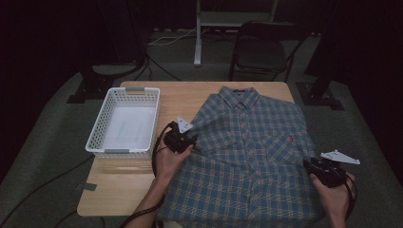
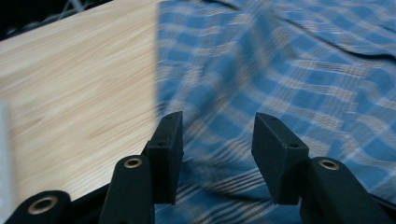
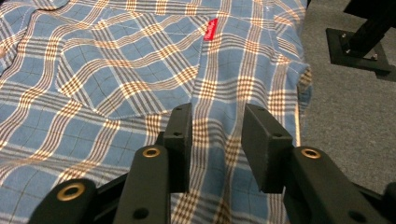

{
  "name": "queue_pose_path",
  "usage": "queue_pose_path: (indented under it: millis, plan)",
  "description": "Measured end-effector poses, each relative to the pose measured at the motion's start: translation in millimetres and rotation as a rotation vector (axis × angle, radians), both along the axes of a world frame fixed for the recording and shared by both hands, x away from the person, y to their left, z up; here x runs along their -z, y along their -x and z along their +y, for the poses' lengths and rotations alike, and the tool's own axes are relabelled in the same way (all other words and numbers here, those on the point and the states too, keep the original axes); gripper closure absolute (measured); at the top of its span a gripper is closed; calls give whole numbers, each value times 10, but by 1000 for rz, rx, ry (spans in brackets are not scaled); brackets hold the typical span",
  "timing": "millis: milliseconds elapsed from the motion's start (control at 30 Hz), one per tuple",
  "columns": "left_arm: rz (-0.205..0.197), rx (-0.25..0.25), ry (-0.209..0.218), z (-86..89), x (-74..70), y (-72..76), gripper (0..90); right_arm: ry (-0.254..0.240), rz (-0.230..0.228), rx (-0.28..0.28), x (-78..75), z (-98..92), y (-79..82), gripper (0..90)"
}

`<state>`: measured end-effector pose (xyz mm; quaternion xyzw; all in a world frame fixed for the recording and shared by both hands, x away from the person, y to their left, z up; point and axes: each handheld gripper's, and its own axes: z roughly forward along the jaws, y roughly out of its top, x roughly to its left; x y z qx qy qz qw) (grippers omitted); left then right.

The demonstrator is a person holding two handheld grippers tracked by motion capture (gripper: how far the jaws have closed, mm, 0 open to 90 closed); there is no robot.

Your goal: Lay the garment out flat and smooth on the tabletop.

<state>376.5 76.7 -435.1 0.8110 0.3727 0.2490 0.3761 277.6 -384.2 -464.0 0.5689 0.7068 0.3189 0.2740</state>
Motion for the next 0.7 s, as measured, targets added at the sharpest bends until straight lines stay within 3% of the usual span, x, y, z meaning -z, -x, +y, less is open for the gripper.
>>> queue_pose_path:
  millis: [400, 700]
  plan:
    - [10, 132, -59, -492, 66, 7, 500, -1, 21, -29, 46, 57, -98, 588]
    - [59, 194, -109, -777, 240, -32, 481, -8, 39, -38, 102, 95, -157, 577]
